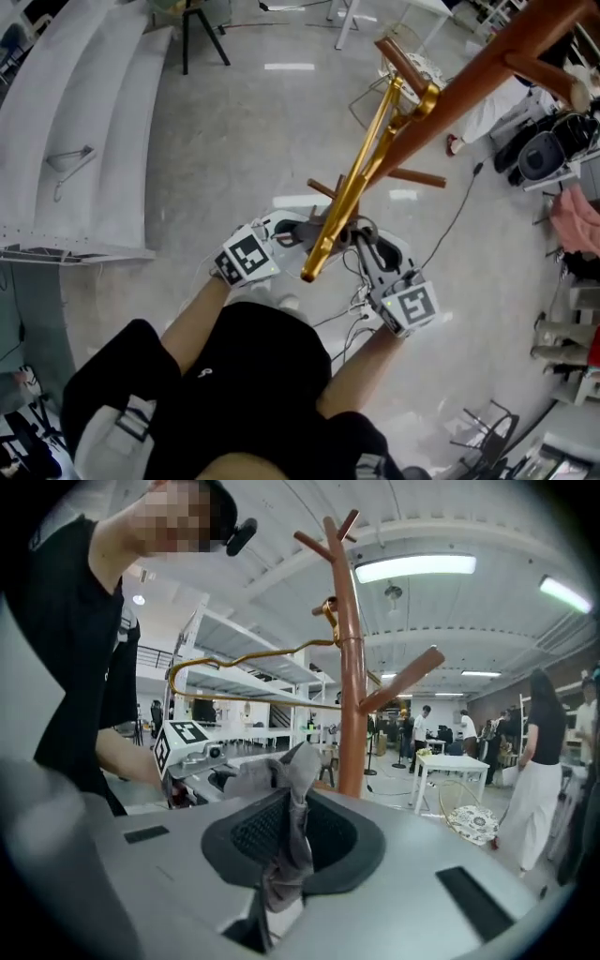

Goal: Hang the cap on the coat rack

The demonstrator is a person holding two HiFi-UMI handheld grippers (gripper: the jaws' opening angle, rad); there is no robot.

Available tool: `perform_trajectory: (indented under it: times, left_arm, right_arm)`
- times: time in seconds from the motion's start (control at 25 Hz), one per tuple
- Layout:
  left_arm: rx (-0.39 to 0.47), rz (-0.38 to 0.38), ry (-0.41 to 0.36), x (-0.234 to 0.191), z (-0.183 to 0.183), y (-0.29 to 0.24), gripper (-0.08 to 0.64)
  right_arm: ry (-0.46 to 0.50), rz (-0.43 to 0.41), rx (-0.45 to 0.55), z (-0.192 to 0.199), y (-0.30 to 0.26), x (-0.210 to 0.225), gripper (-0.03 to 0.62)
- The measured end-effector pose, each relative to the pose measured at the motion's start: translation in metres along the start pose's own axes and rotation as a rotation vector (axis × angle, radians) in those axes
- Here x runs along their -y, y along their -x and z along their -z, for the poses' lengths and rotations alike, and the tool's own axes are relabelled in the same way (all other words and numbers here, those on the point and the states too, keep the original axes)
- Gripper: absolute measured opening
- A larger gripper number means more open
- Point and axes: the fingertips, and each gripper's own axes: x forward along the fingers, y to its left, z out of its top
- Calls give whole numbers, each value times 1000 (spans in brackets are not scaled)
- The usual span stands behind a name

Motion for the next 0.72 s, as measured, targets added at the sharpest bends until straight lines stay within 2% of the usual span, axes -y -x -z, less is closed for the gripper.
perform_trajectory:
  times: [0.16,0.32,0.48,0.6,0.72]
  left_arm:
    - [-45,-53,6,-10,15,-9,49]
    - [-105,-89,33,-26,28,-26,49]
    - [-156,-108,126,-43,43,-43,49]
    - [-195,-124,149,-50,52,-53,51]
    - [-232,-109,151,-51,57,-56,51]
  right_arm:
    - [-3,17,-64,14,-7,7,28]
    - [-31,146,-125,31,-21,32,28]
    - [-192,279,-149,51,-36,59,28]
    - [-270,317,-168,65,-43,68,28]
    - [-325,330,-177,68,-49,68,29]
